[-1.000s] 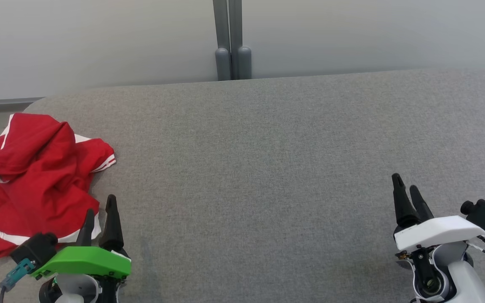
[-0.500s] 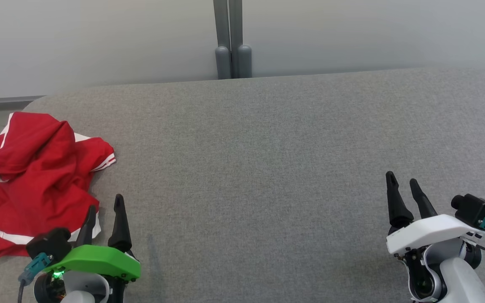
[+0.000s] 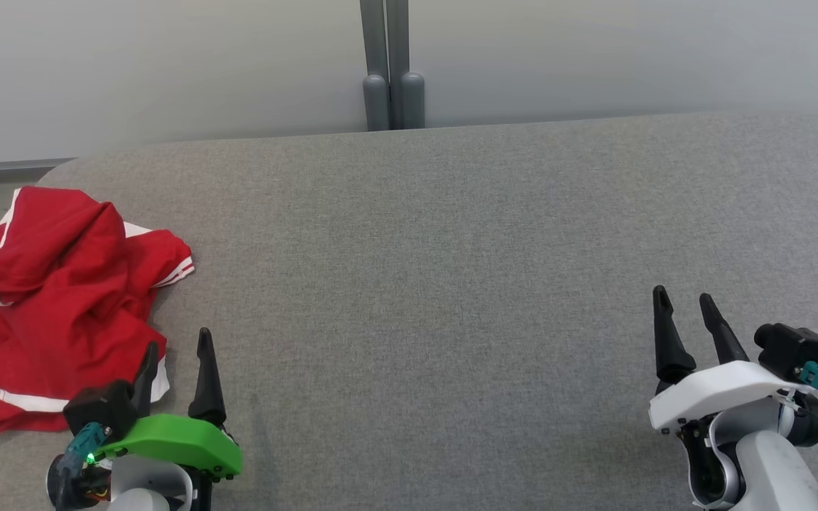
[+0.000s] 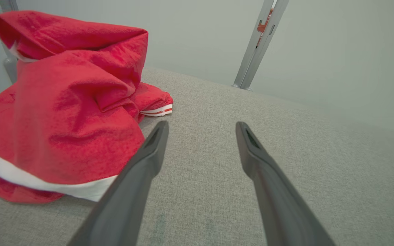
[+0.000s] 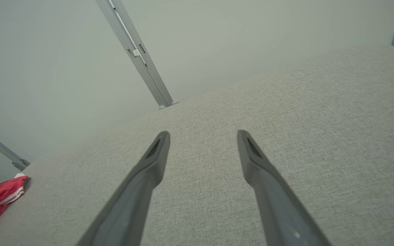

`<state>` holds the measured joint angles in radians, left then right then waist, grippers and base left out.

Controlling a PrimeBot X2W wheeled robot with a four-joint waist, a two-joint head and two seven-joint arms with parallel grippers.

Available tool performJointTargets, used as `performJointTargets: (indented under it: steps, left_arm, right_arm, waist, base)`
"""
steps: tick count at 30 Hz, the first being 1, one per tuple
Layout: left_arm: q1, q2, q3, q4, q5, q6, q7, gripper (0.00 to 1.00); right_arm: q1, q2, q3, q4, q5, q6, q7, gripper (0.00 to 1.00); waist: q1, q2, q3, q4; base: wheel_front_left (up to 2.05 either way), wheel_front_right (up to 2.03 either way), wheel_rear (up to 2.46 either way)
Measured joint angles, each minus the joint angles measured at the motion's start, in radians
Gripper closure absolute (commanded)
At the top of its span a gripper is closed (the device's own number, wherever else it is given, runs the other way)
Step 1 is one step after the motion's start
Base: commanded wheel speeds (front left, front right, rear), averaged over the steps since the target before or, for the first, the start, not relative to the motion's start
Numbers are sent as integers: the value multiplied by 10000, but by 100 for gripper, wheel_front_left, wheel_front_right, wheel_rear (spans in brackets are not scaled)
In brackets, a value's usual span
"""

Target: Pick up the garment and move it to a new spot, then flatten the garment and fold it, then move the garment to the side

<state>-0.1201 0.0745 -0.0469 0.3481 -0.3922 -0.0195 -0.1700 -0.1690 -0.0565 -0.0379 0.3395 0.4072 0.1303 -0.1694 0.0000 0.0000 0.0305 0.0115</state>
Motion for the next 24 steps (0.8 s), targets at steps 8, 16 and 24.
performJointTargets:
  steps: [8, 16, 24]
  left_arm:
    - [-27, 46, -86, -29, 736, 105, -174, 0]
    - [-134, 130, -100, -56, 1402, 163, -353, 0]
    - [-133, 138, -155, 42, 2063, 192, -520, 0]
  right_arm:
    - [-99, 38, -59, 58, -782, 0, -184, 0]
    - [-267, 50, 13, 102, -1538, 0, -353, 0]
    - [-283, 54, 69, 205, -2299, 0, -525, 0]
  waist:
    - [0, 0, 79, 9]
    - [0, 0, 166, -56]
    - [0, 0, 129, -48]
  base:
    - [0, 0, 0]
    - [0, 0, 0]
    - [0, 0, 0]
